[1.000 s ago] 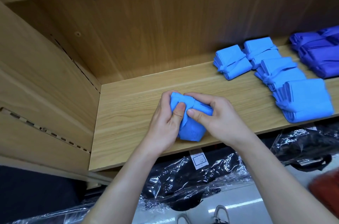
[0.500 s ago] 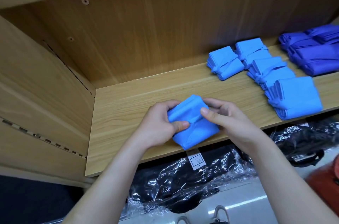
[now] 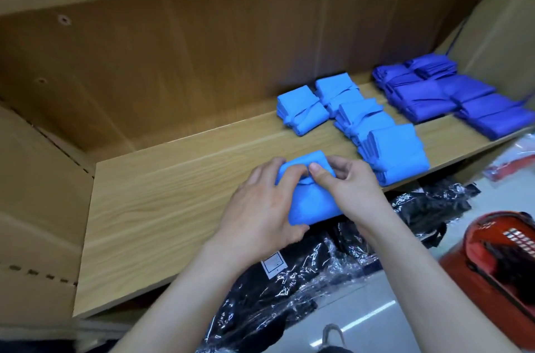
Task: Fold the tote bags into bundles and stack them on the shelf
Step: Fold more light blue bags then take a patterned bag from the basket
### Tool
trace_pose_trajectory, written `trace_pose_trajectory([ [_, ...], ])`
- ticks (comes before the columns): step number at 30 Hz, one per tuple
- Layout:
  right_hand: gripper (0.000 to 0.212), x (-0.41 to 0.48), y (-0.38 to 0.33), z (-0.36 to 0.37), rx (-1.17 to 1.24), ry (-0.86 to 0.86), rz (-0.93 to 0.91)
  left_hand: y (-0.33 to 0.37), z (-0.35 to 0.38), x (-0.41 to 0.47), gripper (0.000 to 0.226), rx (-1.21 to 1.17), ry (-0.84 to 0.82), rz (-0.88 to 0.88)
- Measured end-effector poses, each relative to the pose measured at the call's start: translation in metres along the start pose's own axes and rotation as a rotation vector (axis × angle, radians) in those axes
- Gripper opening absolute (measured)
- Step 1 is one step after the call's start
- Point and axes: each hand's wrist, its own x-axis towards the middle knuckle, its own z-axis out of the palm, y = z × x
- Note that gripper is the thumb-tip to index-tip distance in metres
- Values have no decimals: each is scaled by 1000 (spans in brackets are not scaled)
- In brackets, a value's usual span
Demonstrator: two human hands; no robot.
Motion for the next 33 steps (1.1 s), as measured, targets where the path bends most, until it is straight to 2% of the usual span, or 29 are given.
trace_pose_trajectory([
  [6, 26, 26, -9, -43, -27, -78, 17, 27, 4, 41, 98, 106, -10, -12],
  [8, 33, 36, -15, -61, -282, -72, -69, 32, 8, 58, 93, 47, 12, -73],
  [12, 67, 49, -24, -111, -968, 1, -415, 25, 17, 99, 94, 48, -2, -199],
  [14, 87, 54, -25, -134, -1231, -95, -320, 21, 21, 118, 94, 78, -33, -238],
  [16, 99, 59, -15, -146, -1345, -225, -203, 21, 29, 132, 93, 89, -72, -249],
  [20, 95, 72, 3, -156, -1350, -235, -259, 20, 45, 148, 96, 71, -108, -269],
  [25, 97, 90, 7, -173, -1300, -285, -253, 17, 50, 162, 112, -40, -91, -314],
  [30, 96, 99, 13, -182, -1266, -256, -266, 20, 61, 172, 114, -195, -49, -367],
  [33, 96, 100, 18, -189, -1213, -258, -314, 20, 62, 174, 113, -166, -21, -374],
])
